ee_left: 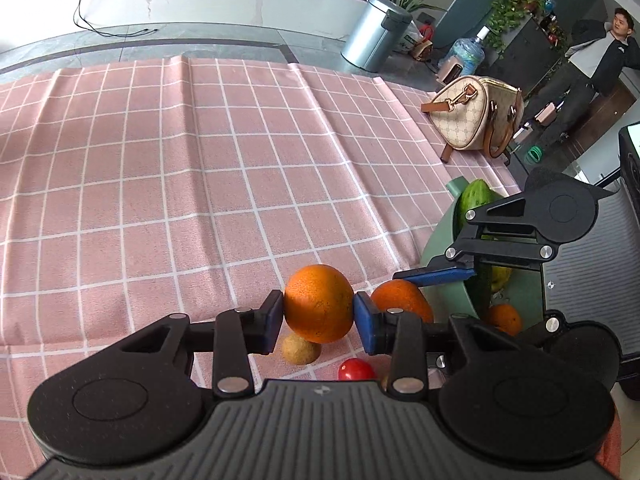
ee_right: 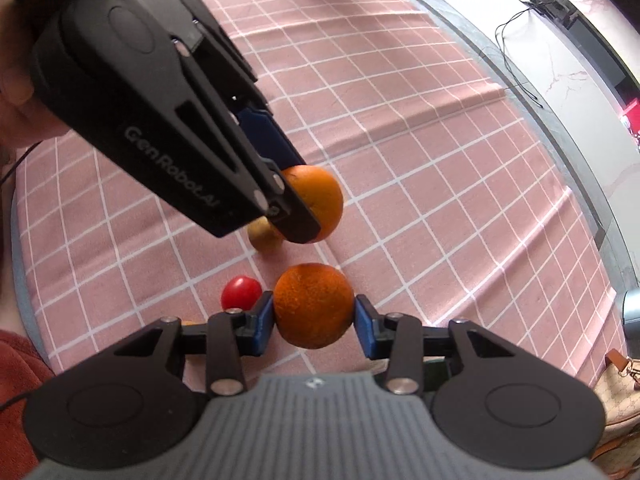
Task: Organize fruits
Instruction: 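Grasp an orange with the left gripper while the right gripper grasps another orange, then lower both held oranges into the green colander and open both grippers, then lift both grippers from the colander toward the small fruits on the table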
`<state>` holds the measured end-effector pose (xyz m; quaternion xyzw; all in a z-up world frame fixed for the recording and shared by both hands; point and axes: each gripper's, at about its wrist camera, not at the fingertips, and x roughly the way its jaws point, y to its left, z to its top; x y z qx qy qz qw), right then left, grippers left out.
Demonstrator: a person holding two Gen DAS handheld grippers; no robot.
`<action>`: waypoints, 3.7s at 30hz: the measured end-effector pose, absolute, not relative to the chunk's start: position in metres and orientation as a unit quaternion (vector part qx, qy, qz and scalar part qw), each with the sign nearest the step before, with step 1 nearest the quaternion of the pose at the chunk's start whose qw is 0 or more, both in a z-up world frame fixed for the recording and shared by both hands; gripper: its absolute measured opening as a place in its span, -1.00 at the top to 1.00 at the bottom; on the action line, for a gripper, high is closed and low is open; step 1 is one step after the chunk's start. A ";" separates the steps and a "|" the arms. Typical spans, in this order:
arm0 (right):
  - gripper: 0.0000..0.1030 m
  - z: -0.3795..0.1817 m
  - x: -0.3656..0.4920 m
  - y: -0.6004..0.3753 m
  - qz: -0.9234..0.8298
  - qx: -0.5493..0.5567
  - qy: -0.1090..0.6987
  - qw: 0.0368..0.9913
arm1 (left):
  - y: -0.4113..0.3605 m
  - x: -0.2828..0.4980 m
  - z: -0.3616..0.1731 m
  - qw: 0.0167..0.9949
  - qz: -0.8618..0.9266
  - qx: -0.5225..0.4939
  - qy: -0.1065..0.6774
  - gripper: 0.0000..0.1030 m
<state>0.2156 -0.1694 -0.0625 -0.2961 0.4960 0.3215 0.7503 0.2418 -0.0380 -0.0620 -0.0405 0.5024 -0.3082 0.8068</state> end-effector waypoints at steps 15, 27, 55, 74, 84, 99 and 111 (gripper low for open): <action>0.25 0.005 0.136 -0.191 0.228 -0.168 0.446 0.849 | -0.037 0.172 0.001 0.837 -0.297 -0.081 0.452 0.17; 0.25 0.006 0.087 -0.266 0.154 -0.122 0.460 0.866 | -0.100 0.145 0.019 0.822 -0.347 -0.066 0.447 0.17; 0.25 -0.040 0.126 -0.332 0.121 -0.096 0.505 0.849 | -0.210 0.160 -0.028 0.782 -0.332 0.140 0.509 0.17; 0.23 -0.067 0.149 -0.328 0.119 -0.197 0.542 0.808 | -0.252 0.161 -0.067 0.743 -0.310 0.267 0.530 0.15; 0.10 -0.062 0.148 -0.325 0.117 -0.204 0.543 0.806 | -0.248 0.157 -0.066 0.745 -0.314 0.267 0.526 0.02; -0.36 0.009 0.114 -0.315 0.063 -0.102 0.460 0.880 | -0.157 0.127 0.013 0.832 -0.302 0.164 0.436 -0.05; -0.36 -0.003 0.055 -0.231 -0.010 0.053 0.389 0.920 | -0.062 0.091 0.011 0.895 -0.233 0.104 0.365 -0.05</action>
